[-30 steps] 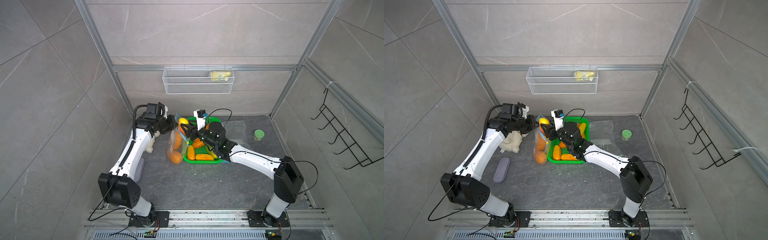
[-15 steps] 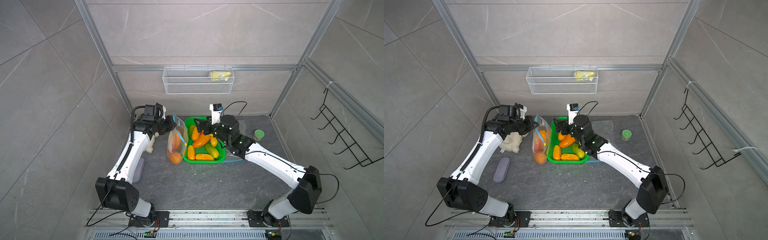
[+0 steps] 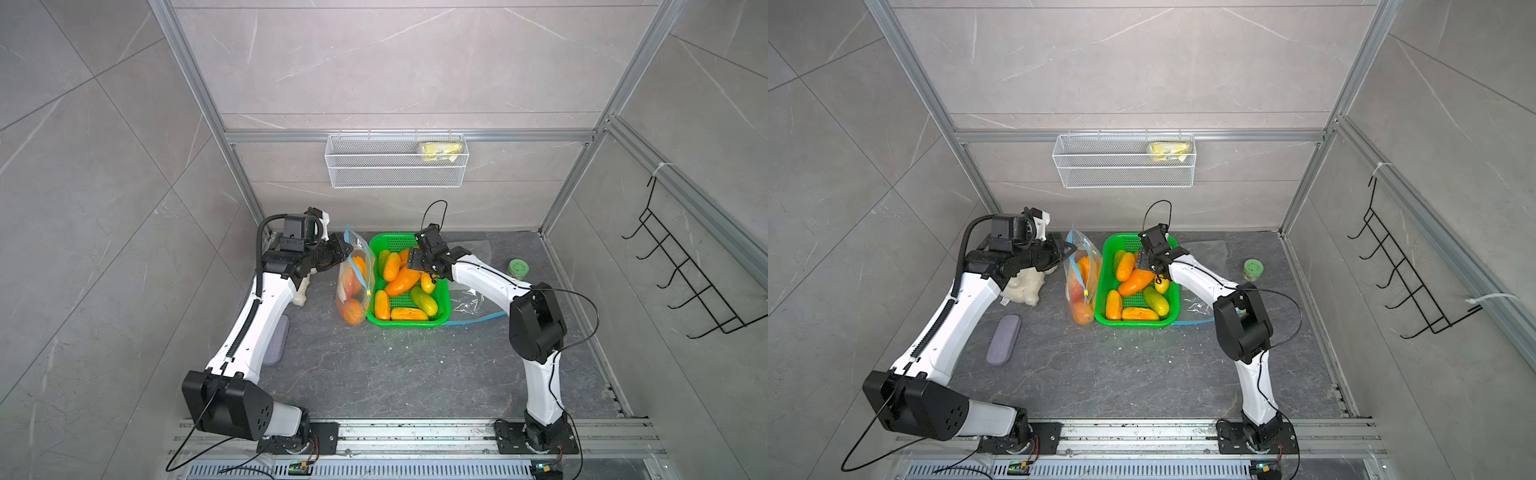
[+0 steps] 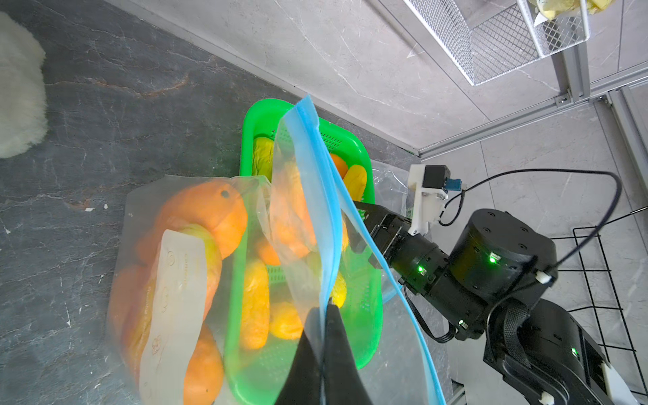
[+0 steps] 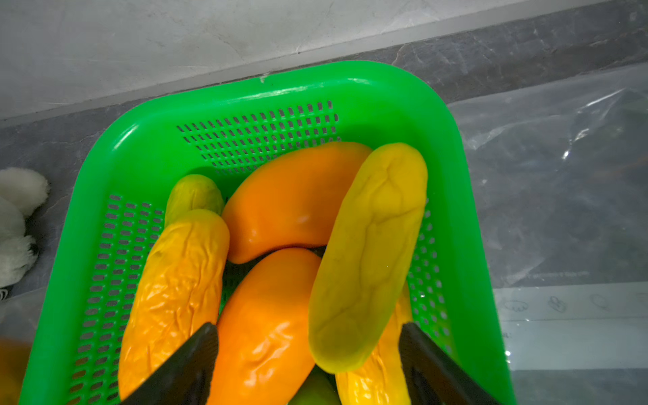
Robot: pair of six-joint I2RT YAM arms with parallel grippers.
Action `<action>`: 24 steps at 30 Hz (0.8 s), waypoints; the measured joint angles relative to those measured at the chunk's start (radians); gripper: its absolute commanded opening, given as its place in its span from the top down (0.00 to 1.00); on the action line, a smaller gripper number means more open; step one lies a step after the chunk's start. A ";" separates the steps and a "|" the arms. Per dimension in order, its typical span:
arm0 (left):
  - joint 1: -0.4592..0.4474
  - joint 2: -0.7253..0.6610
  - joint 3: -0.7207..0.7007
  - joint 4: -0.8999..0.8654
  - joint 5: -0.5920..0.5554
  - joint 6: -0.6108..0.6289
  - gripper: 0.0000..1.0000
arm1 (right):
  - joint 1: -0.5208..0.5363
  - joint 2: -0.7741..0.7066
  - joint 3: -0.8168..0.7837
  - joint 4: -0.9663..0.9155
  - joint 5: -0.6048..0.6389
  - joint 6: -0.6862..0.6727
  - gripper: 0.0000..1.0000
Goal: Place the mango in a zip-top bag and seal the zipper
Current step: Pick up the mango from the basket.
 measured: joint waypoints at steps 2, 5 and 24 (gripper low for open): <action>0.000 0.001 0.000 0.000 0.000 0.000 1.00 | -0.008 0.036 0.059 -0.028 0.004 0.014 0.20; 0.000 0.002 0.000 0.000 0.000 0.000 1.00 | -0.016 0.073 0.107 -0.057 0.023 0.029 0.18; 0.000 0.020 0.000 0.000 0.002 0.000 1.00 | -0.029 0.031 -0.067 0.061 -0.051 0.046 0.76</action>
